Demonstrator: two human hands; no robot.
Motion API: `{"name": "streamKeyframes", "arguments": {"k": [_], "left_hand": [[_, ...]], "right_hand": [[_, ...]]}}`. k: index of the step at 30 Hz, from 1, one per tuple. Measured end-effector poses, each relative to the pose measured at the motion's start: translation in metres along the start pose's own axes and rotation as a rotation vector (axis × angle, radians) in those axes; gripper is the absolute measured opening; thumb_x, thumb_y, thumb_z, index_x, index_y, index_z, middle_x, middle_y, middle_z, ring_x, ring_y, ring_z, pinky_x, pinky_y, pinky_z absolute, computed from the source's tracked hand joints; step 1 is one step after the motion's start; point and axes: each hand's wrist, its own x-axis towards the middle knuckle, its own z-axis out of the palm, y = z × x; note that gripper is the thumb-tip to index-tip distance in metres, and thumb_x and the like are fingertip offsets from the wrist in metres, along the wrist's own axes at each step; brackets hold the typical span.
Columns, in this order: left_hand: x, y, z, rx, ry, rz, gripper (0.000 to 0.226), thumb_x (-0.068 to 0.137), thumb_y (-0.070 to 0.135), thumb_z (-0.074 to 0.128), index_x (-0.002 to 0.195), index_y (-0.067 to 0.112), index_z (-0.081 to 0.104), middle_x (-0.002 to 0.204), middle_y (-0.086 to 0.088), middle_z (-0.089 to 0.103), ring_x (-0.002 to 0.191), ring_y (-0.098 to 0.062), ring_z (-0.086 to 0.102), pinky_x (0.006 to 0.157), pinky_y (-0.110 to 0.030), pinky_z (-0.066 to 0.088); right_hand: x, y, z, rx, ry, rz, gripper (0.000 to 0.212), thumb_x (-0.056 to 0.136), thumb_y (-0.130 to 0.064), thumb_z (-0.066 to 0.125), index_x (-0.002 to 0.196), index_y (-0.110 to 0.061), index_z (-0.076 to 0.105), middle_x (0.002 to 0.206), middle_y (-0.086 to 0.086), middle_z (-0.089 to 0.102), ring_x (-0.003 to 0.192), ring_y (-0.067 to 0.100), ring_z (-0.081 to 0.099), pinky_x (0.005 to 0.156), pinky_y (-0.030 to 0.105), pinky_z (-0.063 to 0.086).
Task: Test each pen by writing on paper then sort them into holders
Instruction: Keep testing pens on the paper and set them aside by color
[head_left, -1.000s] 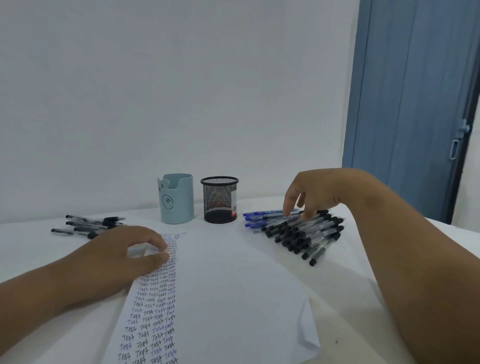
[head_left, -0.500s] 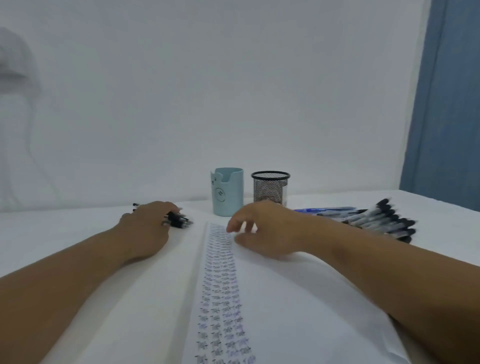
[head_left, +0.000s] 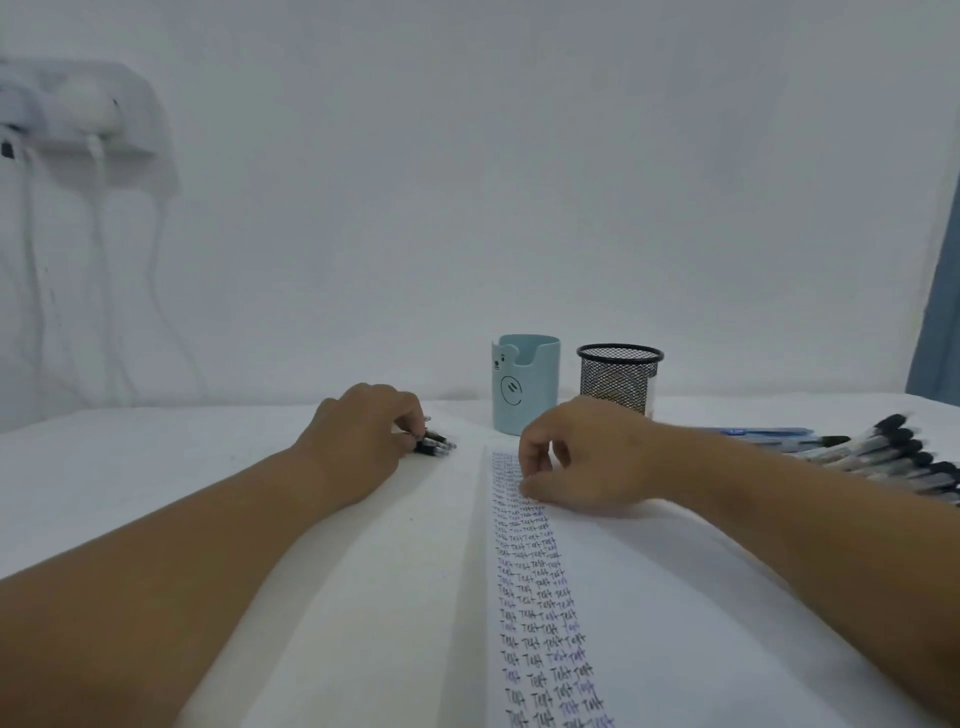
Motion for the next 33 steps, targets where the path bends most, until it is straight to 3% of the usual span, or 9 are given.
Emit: {"name": "streamKeyframes", "arguments": {"k": [4,7,9,14,17,21,26,31,33], "left_hand": [[0.002,0.012,-0.009,-0.194,0.250,0.055,0.027,0.092,0.001,0.061,0.084,0.027,0.061,0.086,0.010,0.065,0.082,-0.019,0.060,0.080,-0.035,0.051],[-0.002,0.036,-0.026,-0.521,0.543,0.013,0.025,0.095,0.001,0.059,0.096,0.026,0.063,0.088,0.009,0.065,0.074,-0.009,0.060,0.065,-0.018,0.050],[-0.002,0.050,-0.033,-0.785,0.651,-0.091,0.023,0.099,0.004,0.057,0.101,0.026,0.064,0.092,0.006,0.065,0.072,-0.003,0.064,0.068,-0.016,0.052],[-0.009,0.072,-0.029,-1.533,0.514,-0.431,0.010,0.096,-0.001,0.061,0.090,0.007,0.062,0.101,-0.011,0.067,0.076,-0.016,0.073,0.078,-0.020,0.060],[-0.019,0.075,-0.013,-1.361,0.270,-0.429,0.007,0.092,-0.002,0.065,0.087,0.003,0.065,0.087,-0.014,0.074,0.076,-0.021,0.074,0.079,-0.028,0.062],[-0.028,0.082,-0.004,-0.993,0.119,-0.323,0.004,0.087,0.002,0.074,0.089,0.003,0.070,0.084,-0.014,0.077,0.079,-0.023,0.076,0.071,-0.029,0.061],[-0.029,0.082,0.002,-0.918,0.106,-0.318,0.005,0.087,0.006,0.076,0.083,0.007,0.073,0.079,-0.011,0.077,0.078,-0.024,0.070,0.092,-0.048,0.056],[-0.027,0.084,0.004,-0.905,0.118,-0.262,0.006,0.085,0.016,0.079,0.081,0.015,0.074,0.082,-0.008,0.077,0.069,-0.011,0.059,0.075,-0.030,0.045],[-0.025,0.083,0.006,-0.875,0.098,-0.199,0.007,0.085,0.021,0.079,0.089,0.019,0.074,0.084,-0.002,0.077,0.064,-0.002,0.059,0.070,-0.026,0.041]], "right_hand": [[-0.010,0.010,0.017,0.040,0.186,-0.075,0.011,0.087,-0.036,0.068,0.081,-0.027,0.071,0.079,-0.019,0.067,0.073,-0.002,0.057,0.067,0.015,0.040],[-0.011,0.010,0.016,0.058,0.291,-0.104,0.012,0.088,-0.030,0.066,0.079,-0.026,0.071,0.073,-0.020,0.065,0.072,0.000,0.059,0.068,0.019,0.044],[-0.009,0.007,0.014,0.158,0.358,-0.082,0.017,0.091,-0.030,0.065,0.077,-0.024,0.071,0.068,-0.018,0.062,0.066,0.004,0.058,0.066,0.023,0.046],[-0.009,-0.016,0.015,0.936,0.277,0.109,0.032,0.106,-0.033,0.047,0.107,-0.013,0.071,0.074,0.006,0.067,0.062,0.015,0.055,0.051,0.029,0.043],[-0.007,-0.024,0.003,1.375,0.352,0.229,0.050,0.107,-0.048,0.028,0.121,-0.013,0.060,0.074,0.013,0.066,0.056,0.023,0.055,0.045,0.027,0.040],[-0.008,-0.019,-0.014,1.649,0.304,0.291,0.068,0.104,-0.061,0.022,0.114,-0.013,0.068,0.068,0.009,0.056,0.050,0.020,0.048,0.046,0.024,0.034],[-0.010,-0.010,-0.016,1.714,0.254,0.283,0.048,0.101,-0.044,0.037,0.100,-0.008,0.069,0.069,0.008,0.055,0.054,0.021,0.054,0.044,0.023,0.039],[-0.007,-0.011,-0.012,1.618,0.217,0.234,0.069,0.080,-0.074,0.051,0.099,-0.009,0.066,0.069,0.007,0.057,0.058,0.024,0.054,0.048,0.026,0.037],[-0.003,-0.012,-0.009,1.429,0.272,0.228,0.044,0.078,-0.052,0.072,0.090,-0.011,0.061,0.068,0.004,0.054,0.054,0.017,0.052,0.045,0.024,0.035]]}}
